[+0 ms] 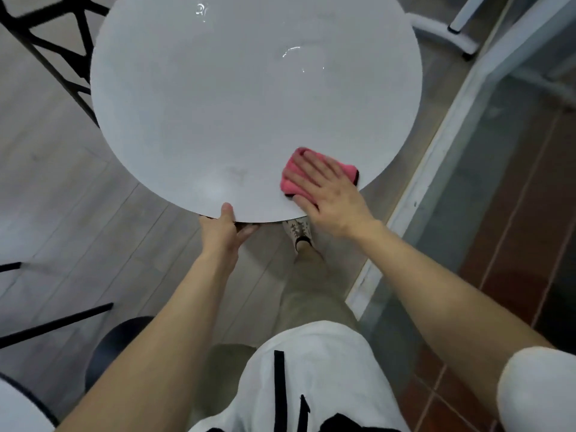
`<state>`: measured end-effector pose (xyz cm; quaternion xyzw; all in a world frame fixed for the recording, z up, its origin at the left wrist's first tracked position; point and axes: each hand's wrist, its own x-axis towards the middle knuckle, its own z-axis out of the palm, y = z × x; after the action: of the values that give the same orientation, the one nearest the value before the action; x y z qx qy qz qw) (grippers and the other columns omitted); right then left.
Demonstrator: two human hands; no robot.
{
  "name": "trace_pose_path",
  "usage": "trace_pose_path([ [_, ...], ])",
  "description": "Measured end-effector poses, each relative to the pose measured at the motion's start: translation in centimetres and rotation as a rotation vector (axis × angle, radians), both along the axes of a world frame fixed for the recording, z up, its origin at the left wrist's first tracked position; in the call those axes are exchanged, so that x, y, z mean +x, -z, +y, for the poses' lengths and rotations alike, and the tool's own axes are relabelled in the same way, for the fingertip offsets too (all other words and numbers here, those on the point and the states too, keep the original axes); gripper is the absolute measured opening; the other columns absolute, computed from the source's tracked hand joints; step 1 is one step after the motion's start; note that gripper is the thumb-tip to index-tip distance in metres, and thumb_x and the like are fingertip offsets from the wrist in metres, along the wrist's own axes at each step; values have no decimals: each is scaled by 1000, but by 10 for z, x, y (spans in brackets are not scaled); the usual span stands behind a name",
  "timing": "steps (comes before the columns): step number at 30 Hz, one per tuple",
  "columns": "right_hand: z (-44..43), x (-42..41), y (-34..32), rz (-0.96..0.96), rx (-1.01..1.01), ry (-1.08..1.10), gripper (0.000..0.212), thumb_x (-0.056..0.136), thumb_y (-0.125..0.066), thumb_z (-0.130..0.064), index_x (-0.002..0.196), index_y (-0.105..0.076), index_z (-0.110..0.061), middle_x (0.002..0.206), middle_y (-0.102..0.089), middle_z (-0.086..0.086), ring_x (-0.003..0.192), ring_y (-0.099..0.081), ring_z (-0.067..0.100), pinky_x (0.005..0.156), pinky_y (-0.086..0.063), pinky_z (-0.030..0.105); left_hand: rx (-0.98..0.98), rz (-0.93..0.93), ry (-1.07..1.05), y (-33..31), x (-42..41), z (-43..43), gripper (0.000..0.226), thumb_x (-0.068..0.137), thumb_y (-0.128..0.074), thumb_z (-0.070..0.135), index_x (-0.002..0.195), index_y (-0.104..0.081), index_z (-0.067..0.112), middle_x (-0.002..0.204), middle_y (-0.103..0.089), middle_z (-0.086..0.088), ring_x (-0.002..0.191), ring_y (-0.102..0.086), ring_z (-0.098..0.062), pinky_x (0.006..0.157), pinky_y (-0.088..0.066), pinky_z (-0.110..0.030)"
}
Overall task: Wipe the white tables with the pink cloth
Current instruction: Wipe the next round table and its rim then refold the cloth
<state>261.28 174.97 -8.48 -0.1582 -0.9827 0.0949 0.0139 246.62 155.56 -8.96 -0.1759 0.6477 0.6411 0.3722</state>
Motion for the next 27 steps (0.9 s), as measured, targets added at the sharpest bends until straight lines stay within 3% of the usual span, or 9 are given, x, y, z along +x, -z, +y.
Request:
trace_pose_path([
  [3,74,26,-11,-69,-33,439,63,115,-24,-54,173,-16,-30,182,-7,0,168,0,19,136,-4,49,-13,-67,-51,-1,-2,11,39,113,-46,7,152,-42,0,140,-67,-20,115,-76,-37,86,-67,-57],
  [6,44,0,-11,-52,-40,675,65,116,-18,-52,173,-14,-24,182,-5,8,168,1,26,135,-2,51,-46,-81,-44,-2,-7,11,41,112,-42,3,152,-44,-6,132,-70,-20,102,-79,-33,81,-69,-54],
  [10,-68,-33,-6,7,-67,149,59,115,-35,-48,168,-38,-22,177,-27,10,167,-16,28,134,-13,53,-81,-53,-45,-3,-11,3,33,111,-42,4,139,-54,-7,124,-73,-24,87,-80,-27,69,-69,-44],
  [13,-48,-14,-8,29,-82,-193,53,115,-44,-44,164,-45,-26,174,-35,5,165,-22,26,135,-14,49,-91,-44,-26,1,-10,-4,42,108,-45,2,144,-48,-18,117,-74,-25,85,-82,-28,73,-69,-46],
  [16,42,15,-6,60,-77,13,50,113,-46,-38,158,-54,-19,167,-46,12,161,-31,32,133,-17,48,-48,-56,1,3,-7,-2,45,106,-47,2,146,-44,-19,124,-75,-22,100,-82,-33,84,-68,-52],
  [20,126,46,-10,-81,-115,549,65,115,-22,-53,173,-12,-28,182,-2,3,168,4,22,136,-1,50,-8,-116,-1,1,-12,7,37,109,-48,1,142,-51,-16,122,-75,-20,101,-81,-33,89,-67,-57],
  [23,98,24,-7,-57,-118,706,66,116,-21,-51,174,-10,-23,182,2,8,168,7,26,136,2,51,9,-187,25,-4,-19,1,24,113,-47,2,129,-57,-14,126,-74,-24,104,-81,-36,84,-68,-55],
  [25,52,6,-7,-69,-63,623,65,116,-20,-50,173,-15,-19,181,-4,12,168,3,28,136,1,51,13,-215,30,-6,-22,-4,24,112,-48,1,128,-58,-14,130,-73,-26,108,-79,-38,87,-67,-56],
  [27,-7,-10,-6,-48,-45,305,62,117,-25,-47,171,-25,-17,180,-13,12,168,-4,28,136,-6,52,30,-247,37,-9,-24,-8,28,109,-49,1,133,-59,-10,132,-72,-25,114,-77,-41,92,-65,-59],
])
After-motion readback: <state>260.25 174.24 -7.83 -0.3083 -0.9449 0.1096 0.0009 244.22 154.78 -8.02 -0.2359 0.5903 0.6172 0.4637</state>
